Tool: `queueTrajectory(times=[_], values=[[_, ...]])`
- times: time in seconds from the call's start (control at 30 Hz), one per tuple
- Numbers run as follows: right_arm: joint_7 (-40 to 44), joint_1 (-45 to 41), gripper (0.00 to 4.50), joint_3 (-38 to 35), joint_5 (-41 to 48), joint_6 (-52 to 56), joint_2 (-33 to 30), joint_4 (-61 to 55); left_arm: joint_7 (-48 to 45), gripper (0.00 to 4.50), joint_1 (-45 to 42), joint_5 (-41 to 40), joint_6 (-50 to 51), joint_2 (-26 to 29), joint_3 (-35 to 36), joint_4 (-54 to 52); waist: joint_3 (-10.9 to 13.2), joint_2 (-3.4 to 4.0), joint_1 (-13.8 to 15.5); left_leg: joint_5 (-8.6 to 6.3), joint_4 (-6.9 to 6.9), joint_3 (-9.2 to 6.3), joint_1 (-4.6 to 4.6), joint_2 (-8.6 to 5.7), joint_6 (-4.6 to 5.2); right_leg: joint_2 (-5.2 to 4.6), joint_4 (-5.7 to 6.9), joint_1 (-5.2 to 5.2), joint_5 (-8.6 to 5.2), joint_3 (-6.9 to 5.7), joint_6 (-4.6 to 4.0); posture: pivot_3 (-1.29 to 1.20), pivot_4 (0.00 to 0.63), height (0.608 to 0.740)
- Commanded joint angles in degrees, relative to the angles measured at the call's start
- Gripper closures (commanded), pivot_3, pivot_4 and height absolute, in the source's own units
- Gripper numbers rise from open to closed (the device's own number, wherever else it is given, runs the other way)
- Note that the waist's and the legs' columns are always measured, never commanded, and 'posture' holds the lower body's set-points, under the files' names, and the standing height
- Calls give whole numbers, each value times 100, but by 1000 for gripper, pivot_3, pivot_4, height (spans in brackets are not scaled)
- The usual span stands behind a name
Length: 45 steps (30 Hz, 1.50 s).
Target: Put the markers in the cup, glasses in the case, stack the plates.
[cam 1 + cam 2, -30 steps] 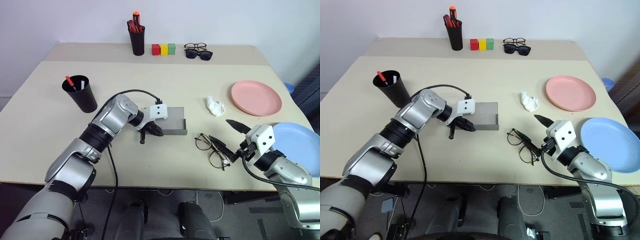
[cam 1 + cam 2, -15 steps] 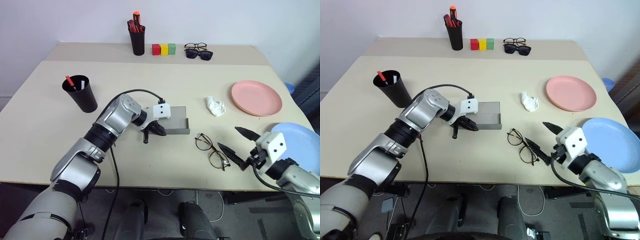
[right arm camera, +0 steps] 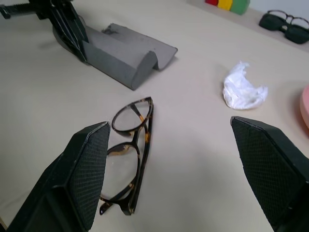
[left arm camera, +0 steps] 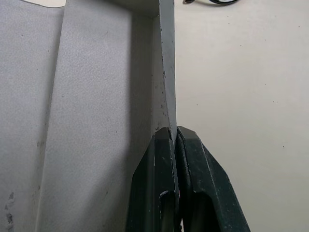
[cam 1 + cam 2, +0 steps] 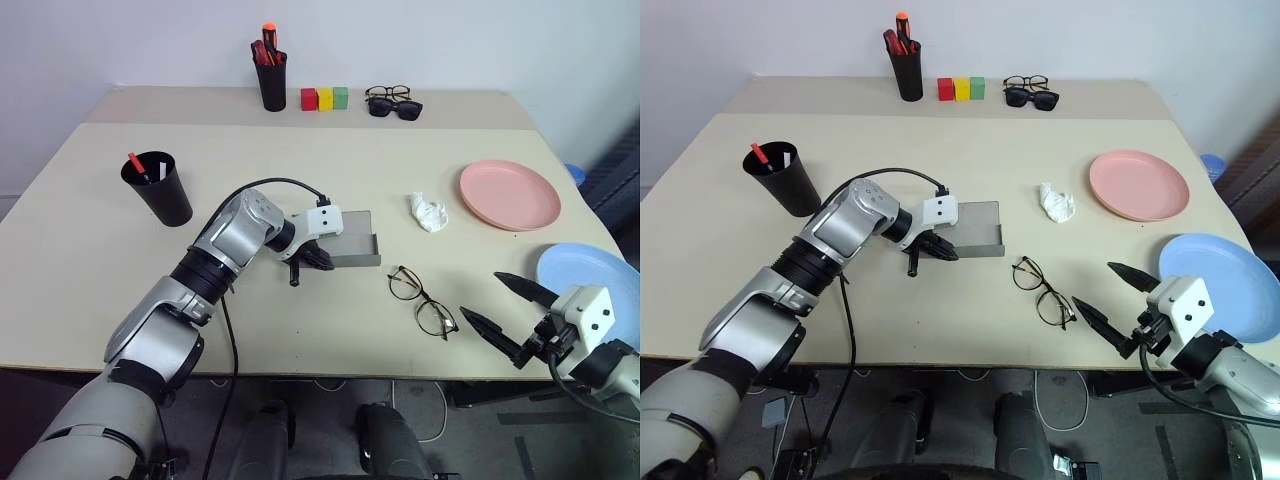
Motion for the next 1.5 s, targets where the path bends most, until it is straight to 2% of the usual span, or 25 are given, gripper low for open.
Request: queueTrajectory(times=[0.03, 0.13, 0.2, 0.23, 0.37, 0.57, 0.63, 0.7, 0.83, 0.97, 1.23, 1.5], values=[[49, -83, 423, -123, 83, -149, -23, -54, -10, 4422, -60, -26, 7, -22, 143, -152, 0, 0, 1, 0, 0, 0, 0, 0, 0, 0, 0, 0, 0, 0, 0, 0, 150, 740], [60, -137, 423, -58, 47, -152, -6, -7, -36, 3566, -45, -41, -2, -22, 146, -183, 0, 0, 1, 0, 0, 0, 0, 0, 0, 0, 0, 0, 1, 0, -1, 0, 150, 740], [66, -150, 423, -22, 41, -126, -12, -8, -51, 2663, -44, -47, 18, -13, 152, -213, 0, 0, 1, 0, 0, 0, 0, 0, 0, 0, 0, 0, 1, 0, -2, 0, 150, 740], [62, -153, 423, 1, 30, -109, -17, -15, -51, 2025, -51, -53, 42, -12, 164, -221, 0, 0, 0, 0, 0, 0, 0, 0, 0, 0, -1, 0, 1, 0, -2, 0, 150, 740], [58, -155, 423, 152, 0, 58, -79, -65, -25, 62, -81, -102, 139, 2, 249, -297, 0, 0, -3, 0, 0, 0, 0, 0, 0, 0, 0, 0, 1, 0, -2, 0, 150, 740], [156, -259, 423, 569, 66, 515, -227, -158, 0, 62, -25, -223, 345, 314, 493, -799, 0, 1, -10, 0, -2, 0, 1, 1, 0, 0, 1, -2, 2, 0, -4, 0, 150, 740], [257, -385, 423, 798, 109, 694, -283, -115, 130, 62, 123, -542, 429, 401, 967, -1193, 0, 1, -22, 0, -1, -1, 0, 1, 0, 0, 1, -2, 2, 0, -4, 0, 150, 740], [352, -565, 423, 1019, 130, 825, -315, -4, 377, 62, 493, -1001, 128, 429, 1691, -1698, 0, 1, -35, 0, -1, 0, 0, 2, 0, -2, 0, -3, 2, 0, -4, 0, 150, 740], [544, -935, 423, 1311, 102, 833, -299, 352, -216, 62, 1352, -1470, -56, 1183, 2030, -2708, -3, 7, -50, 0, -9, 3, 6, 6, 0, -2, 1, -5, 9, 1, -15, 0, 150, 740], [733, -1294, 423, 1548, 60, 836, -302, 735, 126, 62, 2033, -1846, -163, 1437, 2603, -3380, -3, 8, 28, 0, -4, 1, 4, 3, 0, -6, -1, 0, 9, 1, -18, 0, 150, 740], [897, -1818, 423, 1717, -3, 844, -310, 1326, 331, 62, 3114, -2019, -24, 2155, 2794, -4427, -3, 6, -5, 0, -5, 6, 2, 0, 0, -11, -7, 1, 9, 0, -17, 0, 150, 740], [952, -1950, 423, 1711, 11, 1033, -413, 1391, 712, 62, 3239, -2171, 235, 2340, 2897, -4587, -3, 6, -7, 0, -3, 7, 3, 0, 0, -9, -5, 1, 9, 0, -17, 0, 150, 740]])
